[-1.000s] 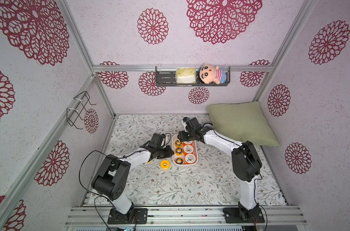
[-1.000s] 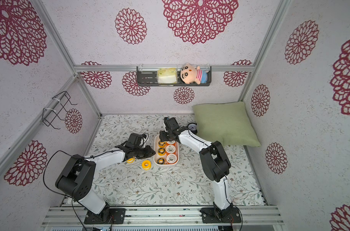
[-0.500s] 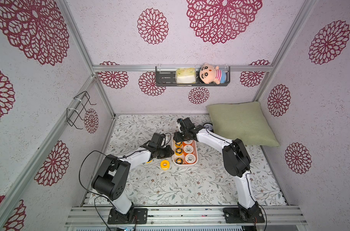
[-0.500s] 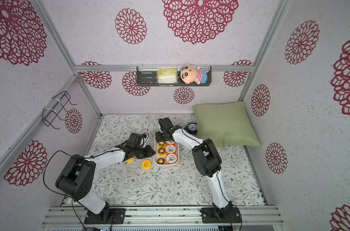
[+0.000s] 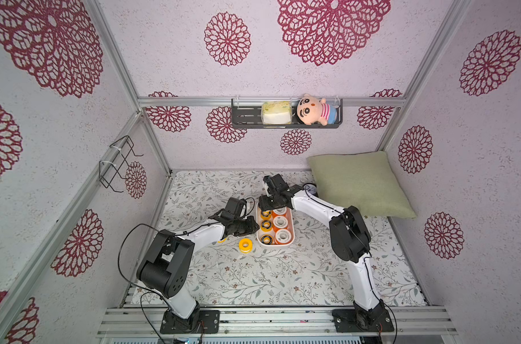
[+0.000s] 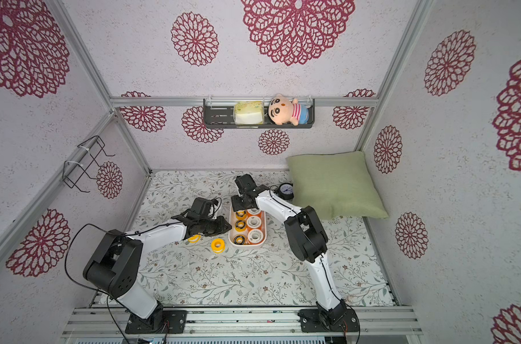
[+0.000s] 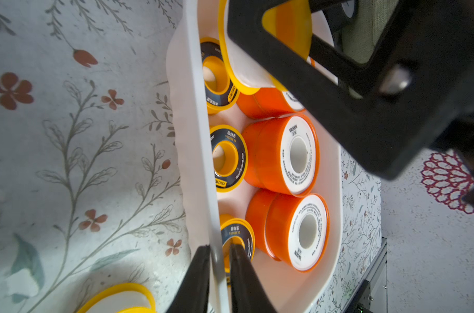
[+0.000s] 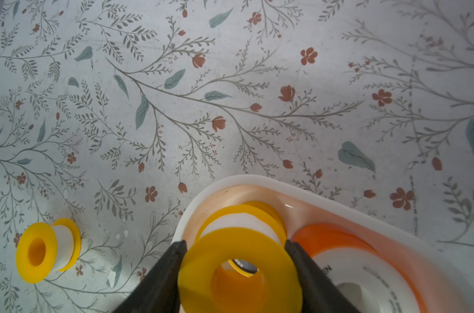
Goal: Put the sealing tape into the storage box
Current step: Place the sealing tape in the storage box.
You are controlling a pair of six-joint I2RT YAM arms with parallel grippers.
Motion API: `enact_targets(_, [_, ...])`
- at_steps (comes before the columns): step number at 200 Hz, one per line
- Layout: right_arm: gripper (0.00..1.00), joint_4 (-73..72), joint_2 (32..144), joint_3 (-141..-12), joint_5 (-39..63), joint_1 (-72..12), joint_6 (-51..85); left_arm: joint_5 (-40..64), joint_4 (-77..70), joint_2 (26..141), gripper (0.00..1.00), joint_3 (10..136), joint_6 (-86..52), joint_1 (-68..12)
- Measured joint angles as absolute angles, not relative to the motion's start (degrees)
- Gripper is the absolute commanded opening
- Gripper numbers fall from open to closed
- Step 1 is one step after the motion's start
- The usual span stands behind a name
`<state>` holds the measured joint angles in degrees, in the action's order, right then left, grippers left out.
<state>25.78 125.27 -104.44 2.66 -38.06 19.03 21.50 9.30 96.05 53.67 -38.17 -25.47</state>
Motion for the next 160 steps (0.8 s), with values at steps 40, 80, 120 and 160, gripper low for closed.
enact_targets(40, [0.63, 27.1, 126.5, -105.5, 1.7, -38.1, 19.0, 21.5, 9.4, 96.1, 0.20, 53.7, -38.2, -25.5])
enact_targets(80, [0.65, 27.6, 128.2, -107.2, 0.6, -38.5, 18.5, 21.4, 9.4, 96.1, 0.20, 53.7, -38.1, -25.5])
enact_targets(120, [0.70, 28.4, 128.4, -107.8, -0.4, -38.8, 18.1, 21.4, 9.4, 96.1, 0.20, 53.7, -38.1, -25.5])
enact_targets(160, [0.71, 28.8, 128.5, -108.1, -0.5, -39.0, 18.0, 21.3, 9.4, 96.1, 0.20, 53.7, -38.1, -25.5])
